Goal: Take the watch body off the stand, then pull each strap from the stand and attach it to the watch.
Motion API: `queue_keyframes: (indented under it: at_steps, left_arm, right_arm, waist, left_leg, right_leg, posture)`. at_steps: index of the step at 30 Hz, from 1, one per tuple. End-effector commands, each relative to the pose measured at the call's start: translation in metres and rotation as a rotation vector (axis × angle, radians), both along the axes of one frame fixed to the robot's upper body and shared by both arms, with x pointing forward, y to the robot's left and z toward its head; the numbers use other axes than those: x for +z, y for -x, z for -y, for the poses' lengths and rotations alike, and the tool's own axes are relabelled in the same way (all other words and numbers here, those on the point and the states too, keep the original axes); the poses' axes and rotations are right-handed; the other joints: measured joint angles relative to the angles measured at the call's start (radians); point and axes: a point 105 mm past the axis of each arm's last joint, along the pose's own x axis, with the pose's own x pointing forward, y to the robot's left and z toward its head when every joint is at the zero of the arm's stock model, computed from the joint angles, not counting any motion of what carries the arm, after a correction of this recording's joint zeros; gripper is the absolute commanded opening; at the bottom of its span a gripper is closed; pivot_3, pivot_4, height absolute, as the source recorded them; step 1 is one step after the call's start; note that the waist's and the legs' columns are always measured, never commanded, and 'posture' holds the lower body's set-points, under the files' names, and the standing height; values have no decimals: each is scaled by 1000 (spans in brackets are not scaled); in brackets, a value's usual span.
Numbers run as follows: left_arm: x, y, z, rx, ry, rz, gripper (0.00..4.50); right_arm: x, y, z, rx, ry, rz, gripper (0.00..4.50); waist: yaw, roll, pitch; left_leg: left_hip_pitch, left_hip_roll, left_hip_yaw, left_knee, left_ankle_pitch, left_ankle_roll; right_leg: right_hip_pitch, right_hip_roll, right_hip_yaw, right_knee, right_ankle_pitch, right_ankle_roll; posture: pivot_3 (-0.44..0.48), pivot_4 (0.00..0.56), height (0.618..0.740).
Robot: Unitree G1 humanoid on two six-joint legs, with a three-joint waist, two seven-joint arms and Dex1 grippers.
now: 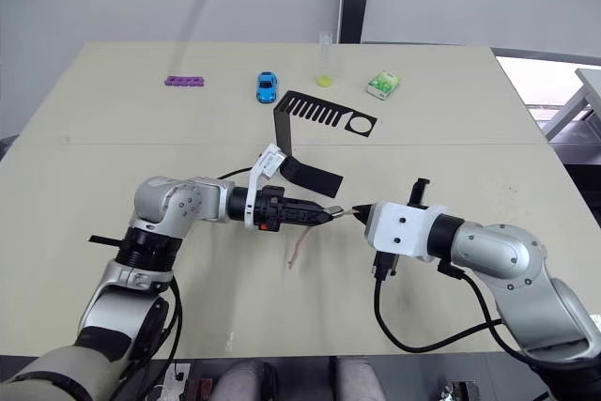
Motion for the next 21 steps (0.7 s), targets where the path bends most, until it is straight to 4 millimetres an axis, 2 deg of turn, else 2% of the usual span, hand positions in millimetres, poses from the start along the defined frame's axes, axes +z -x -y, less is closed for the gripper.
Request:
queue_keyframes:
  at_steps: [1,21]
  left_arm:
    - [20,3,8,-43,57,47,1604]
    - [21,5,12,-46,71,47,1604]
  right_arm:
    - [7,-1,-1,-3,1,44,0]
    - [13,-2,-8,3,-8,67,0]
  waist:
    - [0,0,0]
    - [-1,0,0]
  left_leg:
    - [0,0,0,0,0,0]
    - [0,0,0,1,0,0]
  right_leg:
    - [0,0,0,0,0,0]
    - [0,0,0,1,0,0]
  posture:
    - [0,150,740]
    - [0,150,740]
